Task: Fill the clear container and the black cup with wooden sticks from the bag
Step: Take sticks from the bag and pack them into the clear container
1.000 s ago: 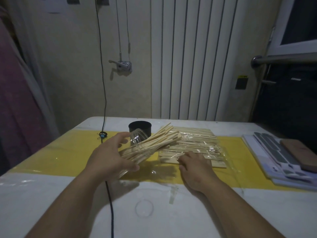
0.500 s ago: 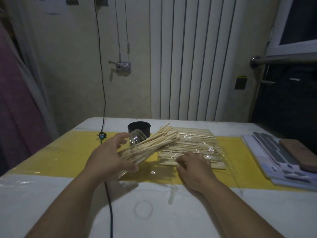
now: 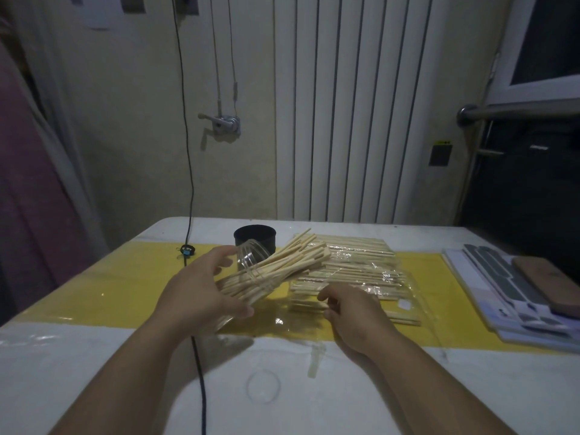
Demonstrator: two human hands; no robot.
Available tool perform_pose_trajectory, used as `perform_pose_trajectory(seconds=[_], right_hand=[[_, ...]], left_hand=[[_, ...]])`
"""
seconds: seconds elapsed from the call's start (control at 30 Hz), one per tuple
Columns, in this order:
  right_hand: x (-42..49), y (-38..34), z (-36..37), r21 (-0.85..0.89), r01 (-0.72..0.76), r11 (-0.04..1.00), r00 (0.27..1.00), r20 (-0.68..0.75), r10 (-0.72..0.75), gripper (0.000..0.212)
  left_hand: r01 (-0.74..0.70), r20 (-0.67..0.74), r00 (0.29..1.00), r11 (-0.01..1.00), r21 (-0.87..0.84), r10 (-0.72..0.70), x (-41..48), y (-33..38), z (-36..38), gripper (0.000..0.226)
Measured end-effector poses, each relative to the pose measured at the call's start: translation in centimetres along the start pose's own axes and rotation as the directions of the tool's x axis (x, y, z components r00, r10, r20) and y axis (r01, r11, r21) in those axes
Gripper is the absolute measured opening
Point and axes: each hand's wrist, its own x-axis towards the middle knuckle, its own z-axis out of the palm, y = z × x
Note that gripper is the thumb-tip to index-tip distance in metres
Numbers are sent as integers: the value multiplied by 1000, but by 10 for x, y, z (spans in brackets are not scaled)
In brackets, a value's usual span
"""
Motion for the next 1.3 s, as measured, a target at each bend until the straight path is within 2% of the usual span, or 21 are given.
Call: perform_pose_trajectory(seconds=[0.07,0.23,0.37,0.47,0.73,0.87,1.0,1.1,1.23,1.3], right_hand=[[0,0,0,-5,8,1000,1000,21,-7,28],[2,-1,-3,-159,28,987,994,112,-10,23],[0,-4,-4,-206,43,978,991,134,-15,17],[-4,-5,-6,-227,70,971,991,125,-42,20],[-15,-18,-27,-198,110,974,992,-47,-121,28],[-15,-24,-35,-242,122,963,988,-63,-141,22],[-17,-26,-54,-308,127,943,985,-74,-157,28],[-22,-28,-68,-372,125,920,972,-142,-190,45],[-24,-33,-72,-381,124,916,928,-283,-243,55],[-19,-28,-66,-465,149,873,837,-410,-361,50]], left_hand=[[-2,0,1000,1000,-3,2,0,0,0,97],[-3,0,1000,1000,-3,3,-1,0,0,98],[0,-5,1000,1000,5,0,-1,1,1,100],[0,-7,1000,1000,5,0,-1,1,0,100],[4,3,1000,1000,-19,-4,0,1,0,100],[5,-3,1000,1000,-28,-5,0,1,-1,97],[5,-5,1000,999,-38,-5,0,0,0,97],[2,-4,1000,999,-36,-2,0,0,0,98],[5,-2,1000,1000,-29,-5,0,1,0,98],[4,-2,1000,1000,-28,-4,-1,2,-1,98]])
